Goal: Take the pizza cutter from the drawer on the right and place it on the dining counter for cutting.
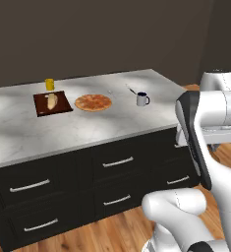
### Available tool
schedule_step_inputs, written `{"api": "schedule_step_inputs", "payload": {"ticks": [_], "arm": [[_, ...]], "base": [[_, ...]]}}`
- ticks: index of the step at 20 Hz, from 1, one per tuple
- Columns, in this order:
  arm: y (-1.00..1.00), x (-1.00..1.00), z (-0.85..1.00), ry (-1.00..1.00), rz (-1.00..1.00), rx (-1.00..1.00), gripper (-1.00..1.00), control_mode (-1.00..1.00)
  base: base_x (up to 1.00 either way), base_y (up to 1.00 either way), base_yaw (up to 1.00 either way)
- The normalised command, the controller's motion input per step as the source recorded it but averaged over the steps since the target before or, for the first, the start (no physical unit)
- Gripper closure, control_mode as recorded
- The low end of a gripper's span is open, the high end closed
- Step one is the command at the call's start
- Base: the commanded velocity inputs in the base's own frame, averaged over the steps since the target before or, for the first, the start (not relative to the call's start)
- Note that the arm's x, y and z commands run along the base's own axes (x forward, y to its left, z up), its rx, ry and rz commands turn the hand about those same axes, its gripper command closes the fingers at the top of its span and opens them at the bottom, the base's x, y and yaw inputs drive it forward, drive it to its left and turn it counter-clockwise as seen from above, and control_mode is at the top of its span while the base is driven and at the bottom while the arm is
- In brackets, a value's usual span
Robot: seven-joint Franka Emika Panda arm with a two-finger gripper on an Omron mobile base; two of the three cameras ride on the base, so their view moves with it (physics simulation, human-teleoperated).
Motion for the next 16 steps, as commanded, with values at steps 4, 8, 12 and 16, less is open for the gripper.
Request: {"api": "schedule_step_inputs", "payload": {"ticks": [4,8,12,16], "arm": [[0.0,0.0,0.0,0.0,0.0,0.0,1.0,1.0],[0.0,0.0,0.0,0.0,0.0,0.0,1.0,1.0],[0.0,0.0,0.0,0.0,0.0,0.0,1.0,1.0],[0.0,0.0,0.0,0.0,0.0,0.0,1.0,1.0]], "base": [[0.34,-0.61,0.43],[0.48,-0.15,0.25],[0.64,0.0,0.14],[0.65,0.12,0.1]]}}
